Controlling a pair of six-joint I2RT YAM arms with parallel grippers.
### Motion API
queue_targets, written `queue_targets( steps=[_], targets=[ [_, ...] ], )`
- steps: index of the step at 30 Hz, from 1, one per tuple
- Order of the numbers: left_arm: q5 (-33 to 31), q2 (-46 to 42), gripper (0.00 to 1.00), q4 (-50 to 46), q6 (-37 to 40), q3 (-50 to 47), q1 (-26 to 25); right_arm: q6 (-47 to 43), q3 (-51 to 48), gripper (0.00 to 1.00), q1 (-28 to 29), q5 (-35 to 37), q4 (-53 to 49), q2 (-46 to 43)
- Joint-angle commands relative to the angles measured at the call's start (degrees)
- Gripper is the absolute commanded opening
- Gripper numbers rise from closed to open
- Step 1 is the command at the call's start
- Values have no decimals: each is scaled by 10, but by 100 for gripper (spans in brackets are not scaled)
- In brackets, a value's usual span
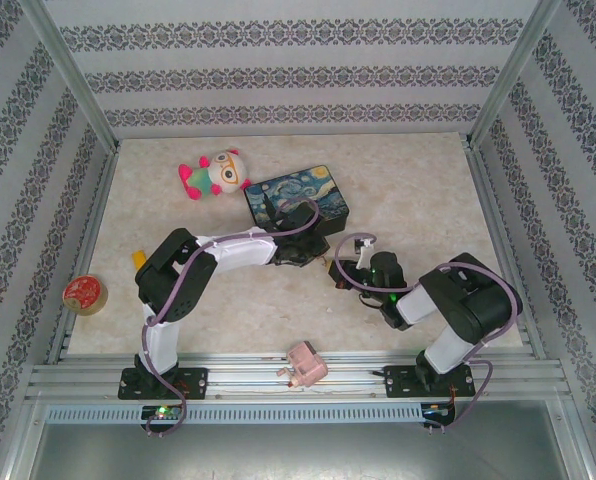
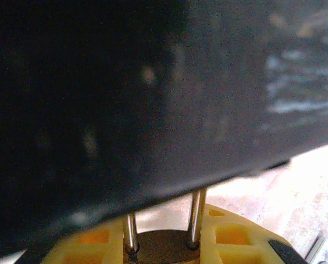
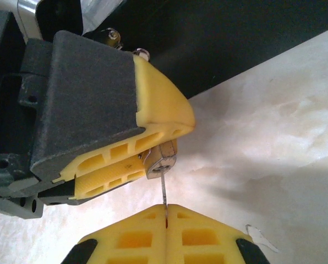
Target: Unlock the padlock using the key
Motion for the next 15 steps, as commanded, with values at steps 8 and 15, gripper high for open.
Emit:
queue_targets(
  steps=[8, 15],
  targets=[
    [64, -30, 6, 24, -26, 4, 2, 12, 23, 0, -35, -62, 61, 33],
    [69, -31, 6, 25, -25, 2, -1, 41, 29, 0, -36, -52, 101, 65]
  ],
)
